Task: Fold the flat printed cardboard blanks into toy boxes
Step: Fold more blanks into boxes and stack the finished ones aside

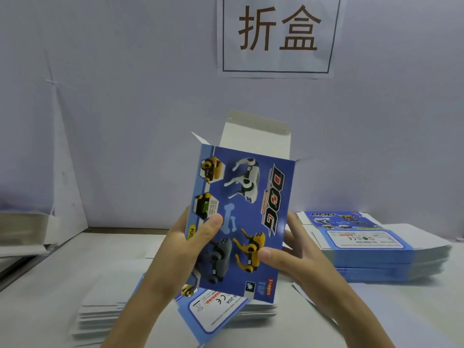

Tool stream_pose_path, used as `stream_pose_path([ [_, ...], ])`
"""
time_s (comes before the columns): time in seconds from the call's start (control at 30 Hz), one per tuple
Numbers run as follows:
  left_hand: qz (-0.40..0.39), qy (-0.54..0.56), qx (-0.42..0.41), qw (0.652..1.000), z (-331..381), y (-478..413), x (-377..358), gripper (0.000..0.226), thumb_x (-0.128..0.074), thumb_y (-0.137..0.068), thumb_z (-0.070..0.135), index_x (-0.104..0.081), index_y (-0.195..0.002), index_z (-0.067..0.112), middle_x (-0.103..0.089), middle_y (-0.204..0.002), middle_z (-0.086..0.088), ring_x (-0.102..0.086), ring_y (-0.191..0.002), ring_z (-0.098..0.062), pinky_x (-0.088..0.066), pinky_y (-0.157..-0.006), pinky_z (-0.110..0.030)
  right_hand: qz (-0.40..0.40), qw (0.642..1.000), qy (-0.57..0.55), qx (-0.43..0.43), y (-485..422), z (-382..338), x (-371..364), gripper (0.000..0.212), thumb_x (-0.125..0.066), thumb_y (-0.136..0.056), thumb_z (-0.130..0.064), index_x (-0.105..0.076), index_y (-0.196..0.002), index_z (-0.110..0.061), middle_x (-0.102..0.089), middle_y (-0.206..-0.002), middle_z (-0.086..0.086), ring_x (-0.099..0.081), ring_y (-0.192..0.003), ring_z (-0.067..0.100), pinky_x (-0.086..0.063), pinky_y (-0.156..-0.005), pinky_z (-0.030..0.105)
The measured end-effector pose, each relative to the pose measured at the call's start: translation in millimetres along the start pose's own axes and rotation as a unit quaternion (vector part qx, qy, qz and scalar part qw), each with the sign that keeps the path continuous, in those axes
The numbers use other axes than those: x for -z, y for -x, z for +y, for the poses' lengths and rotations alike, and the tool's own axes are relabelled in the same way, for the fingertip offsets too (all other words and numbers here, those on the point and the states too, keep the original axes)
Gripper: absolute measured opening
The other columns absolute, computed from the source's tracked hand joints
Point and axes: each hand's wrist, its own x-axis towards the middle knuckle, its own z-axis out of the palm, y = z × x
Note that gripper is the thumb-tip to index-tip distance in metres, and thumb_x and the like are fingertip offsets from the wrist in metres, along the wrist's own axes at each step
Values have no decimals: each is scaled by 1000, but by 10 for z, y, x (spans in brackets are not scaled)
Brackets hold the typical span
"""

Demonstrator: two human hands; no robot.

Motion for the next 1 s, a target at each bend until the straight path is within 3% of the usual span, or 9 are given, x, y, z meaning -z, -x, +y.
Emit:
stream_pose_path([
  [0.17,-114,18,24,993,57,-14,155,39,-69,-70,51,-64,-107,40,-73,-106,2,-72,-93,-20,-56,-66,-22,25,996,-83,1,-16,12,16,89,-78,-58,-39,-40,-138,-31,-68,-119,1,-68,-104,29,-58,-81,44],
  [0.3,-99,40,18,994,59,-27,197,21,-67,-79,40,-70,-99,35,-74,-101,-6,-73,-88,-27,-57,-64,-25,44,996,-73,-22,-45,44,-74,86,-84,-68,-43,-37,-140,-33,-69,-116,-1,-68,-104,26,-57,-85,48],
  [0.37,-97,23,21,995,53,-42,230,20,-69,-81,41,-70,-100,35,-74,-101,-5,-73,-88,-26,-57,-64,-25,45,996,-67,-27,-47,59,-122,82,-75,-67,-41,-39,-139,-29,-70,-115,-1,-69,-104,24,-56,-86,49],
  [0.57,-155,-44,105,981,81,-35,505,58,-70,-60,54,-54,-116,51,-71,-111,11,-69,-100,-16,-58,-72,-27,51,997,-54,-34,-56,81,-199,78,-66,-63,-45,-41,-137,-34,-72,-110,-2,-70,-99,23,-59,-80,45],
  [0.67,-135,-72,128,980,121,-33,554,38,-67,-70,49,-63,-107,48,-73,-104,7,-71,-94,-13,-57,-68,-23,22,995,-35,-88,-72,122,-266,70,-62,-64,-47,-45,-131,-34,-74,-100,-3,-72,-92,20,-61,-73,36],
  [0.8,-43,-92,176,979,136,-30,763,25,-70,-67,50,-72,-91,43,-76,-89,3,-71,-77,-11,-59,-73,-30,6,992,19,-127,-71,130,-334,82,-60,-61,-52,-33,-138,-44,-71,-103,-4,-72,-84,20,-59,-68,27],
  [0.9,175,16,196,965,89,-116,1112,48,-81,-48,51,-73,-84,20,-68,-74,-6,-67,-64,-16,-59,-65,-38,17,991,28,-128,-56,128,-321,86,-64,-60,-48,-32,-140,-47,-73,-99,-8,-73,-82,22,-57,-67,28],
  [0.97,362,161,101,913,82,-292,1453,51,-79,-67,45,-66,-99,7,-63,-94,-21,-67,-86,-26,-59,-68,-41,25,991,42,-127,-45,130,-315,82,-66,-63,-44,-34,-139,-48,-73,-100,-8,-73,-81,23,-56,-73,35],
  [1.0,432,235,17,870,118,-386,1634,55,-73,-80,40,-57,-123,9,-59,-118,-21,-61,-107,-29,-57,-80,-45,29,990,46,-128,-48,132,-310,81,-66,-64,-42,-35,-139,-48,-72,-103,-6,-73,-82,24,-55,-74,36],
])
